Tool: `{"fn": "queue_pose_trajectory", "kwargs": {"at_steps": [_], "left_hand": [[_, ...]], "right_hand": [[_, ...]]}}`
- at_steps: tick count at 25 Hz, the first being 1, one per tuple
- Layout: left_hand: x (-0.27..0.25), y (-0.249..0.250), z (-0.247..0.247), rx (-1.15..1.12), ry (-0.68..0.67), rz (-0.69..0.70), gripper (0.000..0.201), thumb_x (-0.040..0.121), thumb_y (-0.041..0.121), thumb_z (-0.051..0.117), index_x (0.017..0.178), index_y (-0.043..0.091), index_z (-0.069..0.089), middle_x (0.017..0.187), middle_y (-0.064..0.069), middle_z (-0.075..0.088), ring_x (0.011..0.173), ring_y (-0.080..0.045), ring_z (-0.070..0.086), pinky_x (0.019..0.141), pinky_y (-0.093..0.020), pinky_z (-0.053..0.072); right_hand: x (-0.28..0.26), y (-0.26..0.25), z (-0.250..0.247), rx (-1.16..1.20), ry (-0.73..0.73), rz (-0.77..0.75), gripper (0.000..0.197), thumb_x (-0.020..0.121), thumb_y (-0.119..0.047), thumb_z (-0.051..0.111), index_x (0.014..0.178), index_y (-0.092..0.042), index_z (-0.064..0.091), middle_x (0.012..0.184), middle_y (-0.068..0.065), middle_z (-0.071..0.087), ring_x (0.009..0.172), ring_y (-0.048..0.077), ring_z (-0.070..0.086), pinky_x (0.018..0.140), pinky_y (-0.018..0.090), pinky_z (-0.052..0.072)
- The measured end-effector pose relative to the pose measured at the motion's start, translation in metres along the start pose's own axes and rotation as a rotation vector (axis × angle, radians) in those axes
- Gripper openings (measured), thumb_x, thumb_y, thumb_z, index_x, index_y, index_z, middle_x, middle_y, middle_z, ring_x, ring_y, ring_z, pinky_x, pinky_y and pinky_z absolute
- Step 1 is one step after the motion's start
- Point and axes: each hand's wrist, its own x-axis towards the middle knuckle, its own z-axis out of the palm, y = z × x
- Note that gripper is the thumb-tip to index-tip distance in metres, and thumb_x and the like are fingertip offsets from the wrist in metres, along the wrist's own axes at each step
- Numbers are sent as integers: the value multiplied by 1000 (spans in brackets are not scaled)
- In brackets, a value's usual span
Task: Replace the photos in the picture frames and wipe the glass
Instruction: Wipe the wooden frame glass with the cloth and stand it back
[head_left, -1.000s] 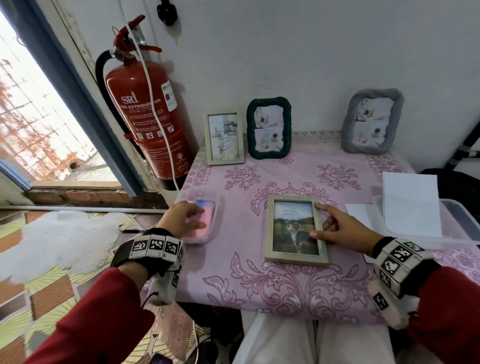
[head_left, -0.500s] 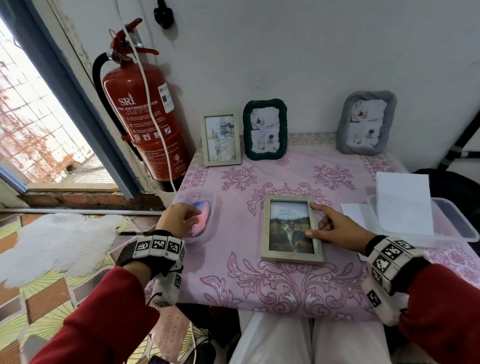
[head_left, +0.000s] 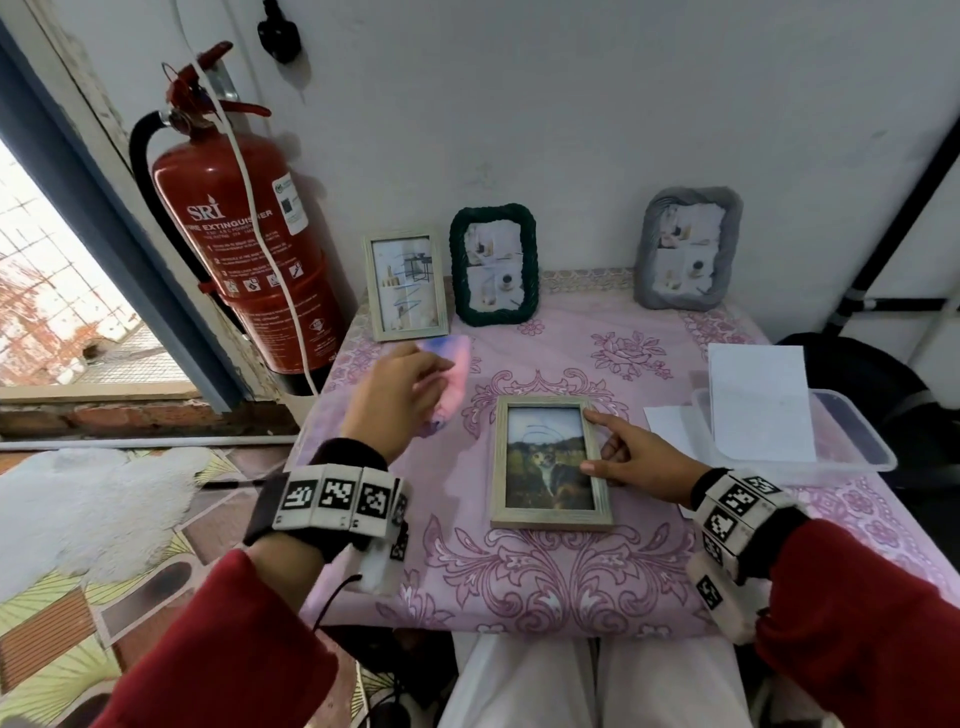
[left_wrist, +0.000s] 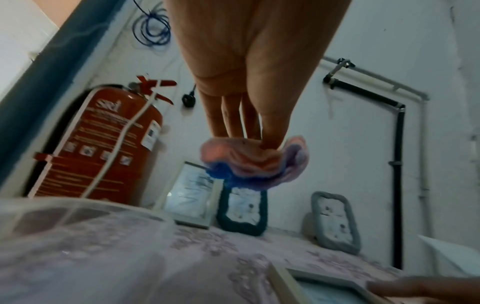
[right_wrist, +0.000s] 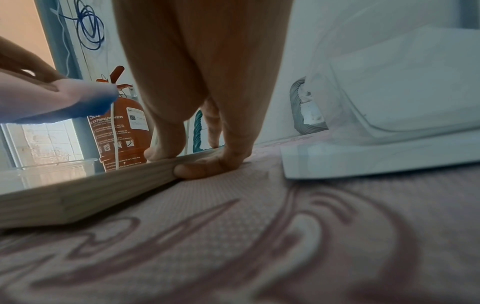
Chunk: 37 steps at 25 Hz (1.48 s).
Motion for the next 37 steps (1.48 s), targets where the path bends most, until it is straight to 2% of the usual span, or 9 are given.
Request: {"fn": "queue_pose_trajectory", "kwargs": {"at_steps": [8, 12, 14, 16, 20, 23, 28, 33, 37], "left_hand": [[2, 38, 84, -5, -353, -30, 23, 88, 16, 56, 109, 13, 65, 104, -6, 59, 96, -23, 57, 85, -34, 46], [-3, 39, 97, 46, -562, -19, 32, 88, 26, 61, 117, 13, 63, 114, -8, 57, 102, -22, 56, 85, -22, 39], [-5, 36, 91, -41, -564, -25, 38, 86, 28, 64, 121, 12, 60, 117, -9, 59, 101, -19, 56, 76, -13, 35], [-9, 31, 83, -164, -522, -39, 52, 82, 30, 69, 127, 10, 53, 124, -8, 56, 110, -18, 54, 82, -11, 35], [-20, 9, 71, 31, -576, -6, 100, 69, 51, 74, 144, 7, 25, 152, -8, 27, 140, -19, 25, 108, -16, 15], [-22, -1, 71, 186, -772, -60, 119, 67, 60, 70, 149, 9, 2, 159, -6, -1, 146, -19, -2, 118, -31, 5], [-14, -3, 74, 264, -762, -6, 116, 61, 68, 69, 148, 15, 13, 158, -6, 12, 146, -20, 8, 117, -37, 10], [-14, -5, 76, 317, -763, 3, 120, 60, 72, 67, 149, 17, 9, 158, -6, 8, 146, -19, 5, 118, -39, 9], [-9, -2, 74, 390, -814, 18, 123, 60, 76, 63, 149, 13, 7, 158, -7, 6, 146, -20, 5, 118, -43, 8]], "right_hand": [[2, 1, 2, 60, -2, 17, 75, 83, -20, 68, 146, -21, 27, 79, -2, 46, 65, 5, 46, 66, 13, 42], [3, 1, 2, 32, 3, 19, 74, 84, -22, 67, 146, -21, 26, 80, -2, 47, 66, 4, 46, 63, 11, 40], [2, -1, 2, 12, 1, 18, 74, 85, -22, 66, 147, -20, 24, 85, 2, 47, 68, 6, 46, 65, 13, 40], [-1, -5, 3, -28, -4, 26, 76, 85, -22, 66, 147, -16, 22, 93, 6, 47, 75, 11, 48, 70, 18, 41], [-6, -17, 0, -369, 133, 2, 71, 83, -33, 65, 141, -10, 30, 121, 13, 36, 114, 28, 40, 101, 33, 36], [-6, -38, 6, -467, 261, -181, 46, 88, -34, 56, 128, -13, 49, 120, 9, 46, 118, 25, 39, 100, 37, 33], [16, -59, 35, -621, -79, -189, 58, 84, -48, 57, 129, -11, 49, 130, 9, 52, 121, 26, 44, 103, 38, 34], [27, -67, 38, -752, -55, -317, 19, 88, -21, 47, 97, -12, 60, 105, 6, 61, 102, 26, 54, 87, 34, 35], [8, -59, 24, -704, -172, -490, 18, 92, -18, 45, 88, -13, 62, 94, 5, 63, 92, 21, 54, 82, 35, 41]]}}
